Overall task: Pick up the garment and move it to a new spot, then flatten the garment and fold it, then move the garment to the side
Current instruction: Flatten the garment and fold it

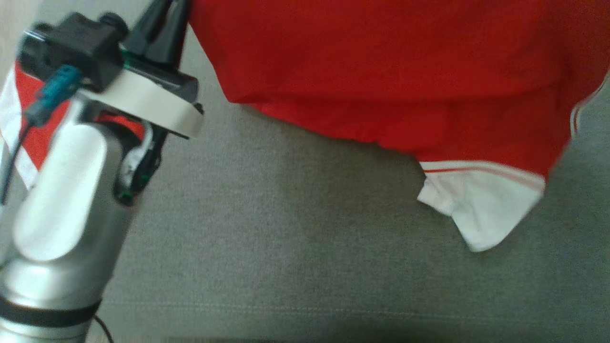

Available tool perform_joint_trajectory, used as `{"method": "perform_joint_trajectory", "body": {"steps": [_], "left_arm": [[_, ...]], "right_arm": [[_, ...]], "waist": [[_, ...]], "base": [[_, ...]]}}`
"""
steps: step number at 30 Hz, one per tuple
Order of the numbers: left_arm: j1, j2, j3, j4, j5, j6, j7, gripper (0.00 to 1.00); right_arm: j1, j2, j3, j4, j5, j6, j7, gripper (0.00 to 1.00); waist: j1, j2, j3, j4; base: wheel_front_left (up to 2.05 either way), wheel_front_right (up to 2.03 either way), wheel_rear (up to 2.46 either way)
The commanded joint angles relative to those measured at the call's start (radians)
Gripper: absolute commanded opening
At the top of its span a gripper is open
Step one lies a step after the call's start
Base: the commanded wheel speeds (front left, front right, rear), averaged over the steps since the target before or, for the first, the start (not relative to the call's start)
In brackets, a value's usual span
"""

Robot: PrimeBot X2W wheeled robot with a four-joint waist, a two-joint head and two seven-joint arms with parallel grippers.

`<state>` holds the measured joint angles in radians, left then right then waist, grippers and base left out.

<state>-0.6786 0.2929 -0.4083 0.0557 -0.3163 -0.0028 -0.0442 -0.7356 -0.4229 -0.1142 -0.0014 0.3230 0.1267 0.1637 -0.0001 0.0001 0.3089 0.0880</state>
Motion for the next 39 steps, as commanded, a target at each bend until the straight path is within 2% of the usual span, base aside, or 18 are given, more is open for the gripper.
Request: {"method": "perform_joint_trajectory", "body": {"steps": [1, 5, 8, 12, 18, 23, 29, 34, 39], "left_arm": [[-0.028, 0.051, 0.051, -0.058, 0.009, 0.008, 0.014, 0.00], [-0.039, 0.087, 0.074, -0.158, 0.011, 0.024, 0.067, 0.00], [-0.059, 0.110, 0.090, -0.218, 0.015, 0.031, 0.101, 0.00], [-0.084, 0.125, 0.096, -0.266, 0.021, 0.038, 0.138, 0.00], [-0.100, 0.123, 0.093, -0.271, 0.009, 0.040, 0.165, 0.00], [-0.117, 0.100, 0.086, -0.226, -0.019, 0.034, 0.158, 0.00], [-0.182, 0.058, 0.083, -0.097, -0.054, 0.013, 0.124, 0.00], [-0.307, 0.001, 0.079, 0.124, -0.082, -0.018, 0.073, 0.00], [-0.469, -0.058, 0.082, 0.382, -0.087, -0.039, -0.009, 0.00]], "right_arm": [[0.002, -0.021, -0.011, -0.073, -0.006, 0.004, 0.023, 0.00], [0.008, -0.029, -0.051, -0.234, 0.000, 0.004, 0.107, 0.00], [-0.003, -0.037, -0.070, -0.305, 0.008, 0.004, 0.157, 0.00], [-0.018, -0.040, -0.084, -0.338, 0.018, 0.004, 0.203, 0.00], [-0.024, -0.028, -0.076, -0.318, 0.053, 0.004, 0.240, 0.00], [-0.036, -0.021, -0.059, -0.257, 0.084, 0.004, 0.240, 0.00], [-0.105, -0.015, -0.009, -0.139, 0.121, 0.004, 0.209, 0.00], [-0.250, 0.006, 0.067, 0.062, 0.140, 0.004, 0.135, 0.00], [-0.443, 0.042, 0.149, 0.317, 0.128, 0.004, 0.036, 0.00]], "waist": [[0.0001, -0.0001, -0.050, -0.019], [0.0001, -0.0001, -0.101, -0.028], [0.0001, -0.0001, -0.132, -0.034], [0.0001, -0.0001, -0.167, -0.042], [0.0001, -0.0001, -0.195, -0.055], [0.0001, -0.0001, -0.189, -0.057], [0.0001, -0.0001, -0.152, -0.053], [0.0001, -0.0001, -0.111, -0.039], [0.0001, -0.0001, -0.073, -0.021]], "base": [[0.00, 0.00, 0.00], [0.00, 0.00, 0.00], [0.00, 0.00, 0.00], [0.00, 0.00, 0.00], [0.00, 0.00, 0.00], [0.00, 0.00, 0.00], [0.00, 0.00, 0.00], [0.00, 0.00, 0.00], [0.00, 0.00, 0.00]]}}
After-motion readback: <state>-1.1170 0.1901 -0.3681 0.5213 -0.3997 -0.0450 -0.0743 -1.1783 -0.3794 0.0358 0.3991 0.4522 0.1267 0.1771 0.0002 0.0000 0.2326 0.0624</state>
